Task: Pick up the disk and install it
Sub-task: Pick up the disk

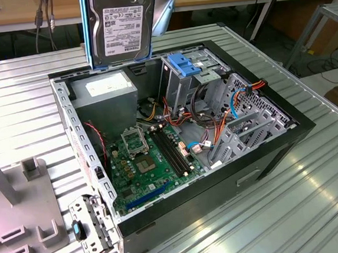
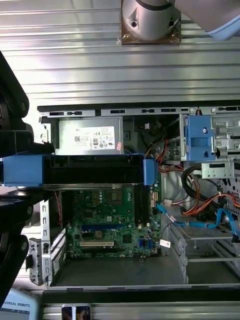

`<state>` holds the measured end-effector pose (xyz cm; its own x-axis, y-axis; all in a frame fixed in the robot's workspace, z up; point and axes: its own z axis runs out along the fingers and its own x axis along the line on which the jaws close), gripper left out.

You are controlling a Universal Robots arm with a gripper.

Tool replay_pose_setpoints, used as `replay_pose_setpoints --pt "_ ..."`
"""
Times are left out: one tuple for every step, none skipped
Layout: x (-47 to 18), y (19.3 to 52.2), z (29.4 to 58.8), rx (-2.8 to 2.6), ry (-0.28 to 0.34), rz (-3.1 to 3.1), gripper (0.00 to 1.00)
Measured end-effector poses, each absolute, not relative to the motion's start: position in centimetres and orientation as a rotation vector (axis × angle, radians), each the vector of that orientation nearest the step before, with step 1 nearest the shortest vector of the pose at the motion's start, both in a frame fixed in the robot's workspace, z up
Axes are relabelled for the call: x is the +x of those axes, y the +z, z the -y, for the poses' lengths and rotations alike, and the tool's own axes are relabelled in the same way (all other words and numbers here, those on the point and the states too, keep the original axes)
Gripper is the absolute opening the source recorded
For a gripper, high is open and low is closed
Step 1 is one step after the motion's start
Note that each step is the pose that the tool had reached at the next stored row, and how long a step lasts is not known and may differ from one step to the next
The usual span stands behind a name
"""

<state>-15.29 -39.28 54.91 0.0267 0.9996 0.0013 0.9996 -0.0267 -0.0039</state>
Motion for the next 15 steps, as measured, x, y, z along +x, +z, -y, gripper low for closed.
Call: replay_pose_setpoints --pt "-15.3 54.9 40.0 -2.248 0.003 2.189 0.37" --pt "-15.3 54.9 40.2 -2.248 0.003 2.189 0.37" --pt "-15.3 54.9 40.3 -2.248 0.003 2.189 0.37" --pt "-15.3 54.9 40.6 -2.248 0.003 2.189 0.37" --pt "-15.3 54.9 40.8 -2.248 0.003 2.189 0.37" --pt "-15.3 54.9 41.0 -2.248 0.003 2.189 0.37" --pt "-15.3 54.9 41.2 -2.248 0.003 2.189 0.37" --pt "-15.3 54.9 41.6 -2.248 0.003 2.189 0.37" --pt "-15.3 54.9 41.9 -2.248 0.003 2.189 0.37" --pt "-15.3 54.9 42.1 -2.248 0.003 2.189 0.37" --pt "-15.3 54.9 42.3 -2.248 0.003 2.189 0.37" --pt "-15.3 54.9 42.5 -2.248 0.003 2.189 0.37" --pt "-15.3 54.9 42.6 -2.248 0.003 2.189 0.37" --pt "-15.3 54.9 42.9 -2.248 0.003 2.189 0.37" --pt "-15.3 54.9 43.1 -2.248 0.003 2.189 0.37"
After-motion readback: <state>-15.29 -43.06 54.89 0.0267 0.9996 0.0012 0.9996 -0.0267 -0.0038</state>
